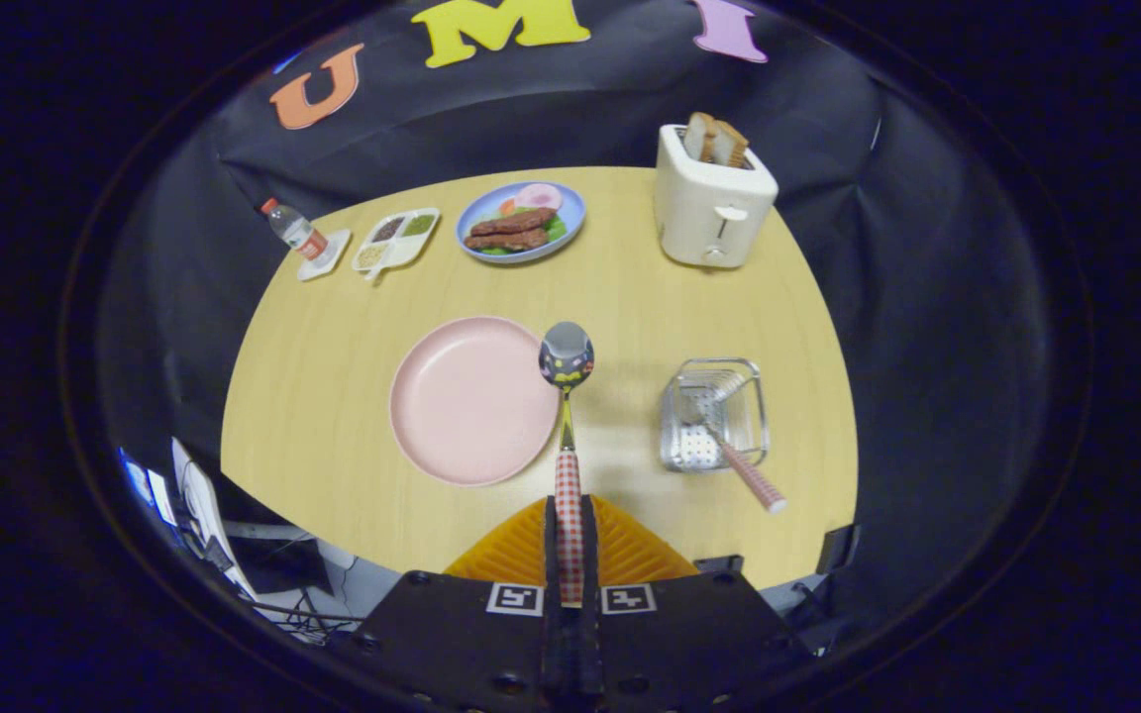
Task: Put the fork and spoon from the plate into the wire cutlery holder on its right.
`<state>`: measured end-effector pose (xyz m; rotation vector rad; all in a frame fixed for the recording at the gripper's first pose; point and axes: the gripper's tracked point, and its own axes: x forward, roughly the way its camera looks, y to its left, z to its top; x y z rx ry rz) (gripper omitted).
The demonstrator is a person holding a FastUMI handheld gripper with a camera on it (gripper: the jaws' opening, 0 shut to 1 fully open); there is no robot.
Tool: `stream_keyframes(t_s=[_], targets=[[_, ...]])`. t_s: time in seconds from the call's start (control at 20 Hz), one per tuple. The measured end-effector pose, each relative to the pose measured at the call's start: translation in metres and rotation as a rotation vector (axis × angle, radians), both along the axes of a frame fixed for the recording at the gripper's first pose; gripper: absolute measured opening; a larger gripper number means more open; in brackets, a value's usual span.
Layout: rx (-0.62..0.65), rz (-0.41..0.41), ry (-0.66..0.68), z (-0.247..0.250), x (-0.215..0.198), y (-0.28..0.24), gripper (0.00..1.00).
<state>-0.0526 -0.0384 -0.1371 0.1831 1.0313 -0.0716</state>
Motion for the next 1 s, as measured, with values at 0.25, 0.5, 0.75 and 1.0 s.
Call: stream_keyframes(t_s=[0.25, 0.5, 0.75, 1.0], targets=[[0.021, -0.037, 0.114, 0.006, -0.027, -0.055, 0.07], [0.056, -0.005, 0.252, -0.011, -0.031, -0.071, 0.06], [0.06, 0.032, 0.359, -0.016, -0.019, -0.079, 0.07], [0.078, 0.037, 0.431, -0.024, -0.007, -0.079, 0.07]])
